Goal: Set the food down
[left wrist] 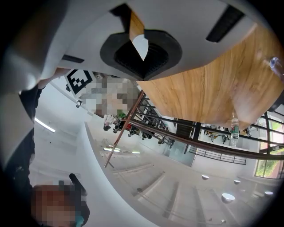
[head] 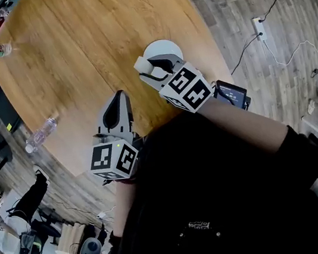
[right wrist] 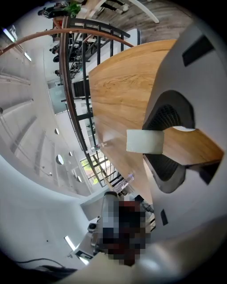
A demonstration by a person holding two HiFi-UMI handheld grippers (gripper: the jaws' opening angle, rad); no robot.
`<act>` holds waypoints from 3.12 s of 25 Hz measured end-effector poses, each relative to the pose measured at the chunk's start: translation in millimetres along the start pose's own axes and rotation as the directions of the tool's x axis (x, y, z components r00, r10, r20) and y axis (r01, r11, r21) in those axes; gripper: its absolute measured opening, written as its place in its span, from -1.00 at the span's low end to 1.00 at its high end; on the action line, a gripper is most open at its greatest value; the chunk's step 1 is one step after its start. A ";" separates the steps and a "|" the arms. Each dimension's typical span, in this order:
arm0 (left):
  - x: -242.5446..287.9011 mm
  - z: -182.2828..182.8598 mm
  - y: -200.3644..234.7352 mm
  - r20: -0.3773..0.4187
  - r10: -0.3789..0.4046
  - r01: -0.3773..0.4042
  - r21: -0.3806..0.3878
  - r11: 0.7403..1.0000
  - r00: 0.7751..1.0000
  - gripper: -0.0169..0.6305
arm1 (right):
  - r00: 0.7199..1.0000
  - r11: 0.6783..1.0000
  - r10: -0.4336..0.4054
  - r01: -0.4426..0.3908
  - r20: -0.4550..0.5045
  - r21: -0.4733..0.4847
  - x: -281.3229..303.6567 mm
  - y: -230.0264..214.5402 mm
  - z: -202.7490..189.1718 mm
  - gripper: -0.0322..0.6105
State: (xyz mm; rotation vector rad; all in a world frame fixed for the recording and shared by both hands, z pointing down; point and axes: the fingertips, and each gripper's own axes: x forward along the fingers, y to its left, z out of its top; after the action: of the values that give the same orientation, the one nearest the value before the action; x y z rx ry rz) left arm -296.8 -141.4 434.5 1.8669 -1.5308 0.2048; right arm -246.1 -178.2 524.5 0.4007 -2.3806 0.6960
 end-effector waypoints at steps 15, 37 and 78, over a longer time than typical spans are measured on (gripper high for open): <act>-1.9 -7.0 6.6 -0.043 -0.004 0.004 0.002 1.000 0.999 -0.94 | 0.981 0.988 -0.142 0.149 -0.132 0.047 30.0 -35.0 -50.8 -0.36; -7.1 -13.6 24.5 -0.081 0.001 0.000 0.005 1.000 0.997 -0.94 | 0.896 0.956 -0.266 0.292 -0.356 0.020 66.2 -76.5 -116.4 -0.36; -26.8 8.6 -17.3 0.024 -0.026 0.024 0.075 0.997 0.999 -0.94 | 0.986 0.993 -0.116 0.115 -0.120 -0.022 -1.3 -2.6 -19.0 -0.13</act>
State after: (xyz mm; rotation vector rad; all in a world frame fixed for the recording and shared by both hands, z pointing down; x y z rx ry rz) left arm -291.4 -124.3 406.8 1.9527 -1.5349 0.2311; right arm -234.9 -169.3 537.4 0.4730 -2.2280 0.6314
